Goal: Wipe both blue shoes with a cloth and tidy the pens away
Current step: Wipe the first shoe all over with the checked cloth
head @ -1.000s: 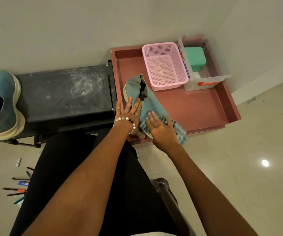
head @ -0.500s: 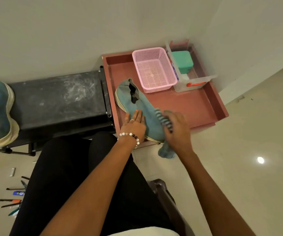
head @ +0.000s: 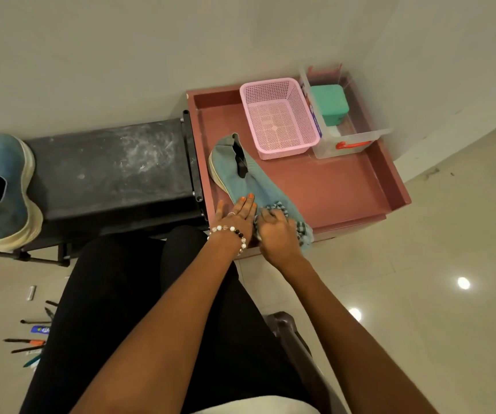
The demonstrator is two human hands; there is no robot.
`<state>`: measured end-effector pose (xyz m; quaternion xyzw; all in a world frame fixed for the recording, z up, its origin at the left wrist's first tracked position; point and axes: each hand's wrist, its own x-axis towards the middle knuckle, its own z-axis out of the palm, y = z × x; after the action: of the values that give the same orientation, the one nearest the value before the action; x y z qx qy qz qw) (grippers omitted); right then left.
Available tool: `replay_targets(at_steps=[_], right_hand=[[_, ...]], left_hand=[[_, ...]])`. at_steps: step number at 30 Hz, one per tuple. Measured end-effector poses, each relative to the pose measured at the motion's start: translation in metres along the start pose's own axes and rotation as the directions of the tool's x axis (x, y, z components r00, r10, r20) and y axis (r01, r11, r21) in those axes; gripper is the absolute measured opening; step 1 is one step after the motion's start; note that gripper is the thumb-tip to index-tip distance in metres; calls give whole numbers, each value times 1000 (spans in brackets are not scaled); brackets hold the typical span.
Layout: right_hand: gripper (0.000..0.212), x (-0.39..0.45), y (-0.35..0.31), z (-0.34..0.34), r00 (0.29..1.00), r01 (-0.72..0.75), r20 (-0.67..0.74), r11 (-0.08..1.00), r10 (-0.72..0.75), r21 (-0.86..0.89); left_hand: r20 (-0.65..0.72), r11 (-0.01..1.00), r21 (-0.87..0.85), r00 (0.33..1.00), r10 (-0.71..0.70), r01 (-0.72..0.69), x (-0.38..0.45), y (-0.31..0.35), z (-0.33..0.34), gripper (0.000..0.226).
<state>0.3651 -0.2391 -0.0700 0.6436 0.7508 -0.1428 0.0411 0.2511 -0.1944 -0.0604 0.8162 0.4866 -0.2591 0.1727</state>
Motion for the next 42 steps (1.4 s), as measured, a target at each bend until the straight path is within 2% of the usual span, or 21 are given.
replay_targets(at_steps=[4, 7, 11, 13, 16, 21, 22, 24, 25, 27, 28, 29, 31, 32, 34, 35, 36, 37, 39, 40, 42], right_hand=[[56, -33, 22, -3, 999, 49, -4, 999, -49, -13], [43, -40, 23, -7, 1000, -20, -14, 993, 18, -114], [31, 1, -15, -7, 994, -112, 12, 993, 112, -37], [37, 6, -13, -2, 992, -125, 9, 992, 125, 21], [50, -20, 10, -5, 998, -45, 32, 999, 46, -23], [29, -26, 0, -11, 992, -121, 8, 981, 123, -155], [25, -18, -12, -9, 986, -166, 2, 980, 167, -110], [18, -3, -27, -3, 969, -240, -28, 965, 244, 107], [20, 1, -26, 2, 967, -230, -64, 951, 247, 207], [34, -1, -5, -6, 977, -200, 9, 914, 211, 354], [38, -5, 11, -14, 982, -191, 91, 860, 167, 474], [38, -11, 27, -24, 975, -215, 187, 738, 122, 640], [31, -23, 50, -48, 943, -333, 306, 323, 131, 886], [25, -25, 59, -57, 928, -341, 313, 123, 203, 932], [11, -23, 77, -65, 886, -255, 320, -223, 336, 941], [22, -21, 81, -69, 876, -187, 328, -378, 354, 907], [44, -18, 85, -72, 873, -115, 332, -509, 358, 853], [65, -14, 87, -74, 878, -40, 319, -612, 355, 790], [75, -3, 87, -79, 917, 80, 253, -763, 309, 642], [72, 1, 86, -82, 942, 90, 209, -799, 262, 594], [76, 14, 76, -87, 976, 39, 144, -785, 162, 619]], left_hand=[[15, 999, 34, 1000, 4, -5, -3, 1, -3, 71], [27, 1000, 29, 1000, 3, -4, -4, 2, -4, 71], [44, 1000, 20, 999, 0, -1, -3, 1, -7, 73], [44, 1000, 14, 999, 6, -6, -4, -1, -7, 75], [35, 999, 34, 999, 16, -18, -2, -2, -2, 76], [28, 999, 41, 999, 17, -18, -2, 0, -1, 72], [27, 999, 38, 1000, 12, -13, 0, 0, 1, 71], [17, 1000, 22, 1000, 0, 0, 2, -1, 4, 67], [15, 1000, 19, 1000, -2, 2, 3, -2, 5, 68], [34, 1000, 14, 999, 11, -12, 3, -3, 3, 78], [38, 1000, 12, 999, 16, -16, 2, -3, 2, 83], [31, 1000, 12, 999, 16, -16, 2, -2, 1, 83], [10, 1000, 7, 1000, 16, -16, 0, -1, 1, 78], [-12, 1000, -3, 1000, 10, -10, 0, 1, 1, 75], [-102, 1000, -20, 995, -12, 10, 1, 4, 0, 69], [-168, 1000, -23, 986, -11, 7, 2, 5, -2, 65], [-232, 1000, -19, 973, -4, 0, 3, 5, -4, 61], [-282, 1000, -19, 959, -2, -4, 5, 6, -6, 58], [-322, 999, -51, 947, -20, 3, 6, 5, -6, 59], [-309, 997, -70, 951, -33, 12, 6, 3, -6, 61], [-246, 995, -91, 967, -64, 42, 6, -1, -3, 65]])
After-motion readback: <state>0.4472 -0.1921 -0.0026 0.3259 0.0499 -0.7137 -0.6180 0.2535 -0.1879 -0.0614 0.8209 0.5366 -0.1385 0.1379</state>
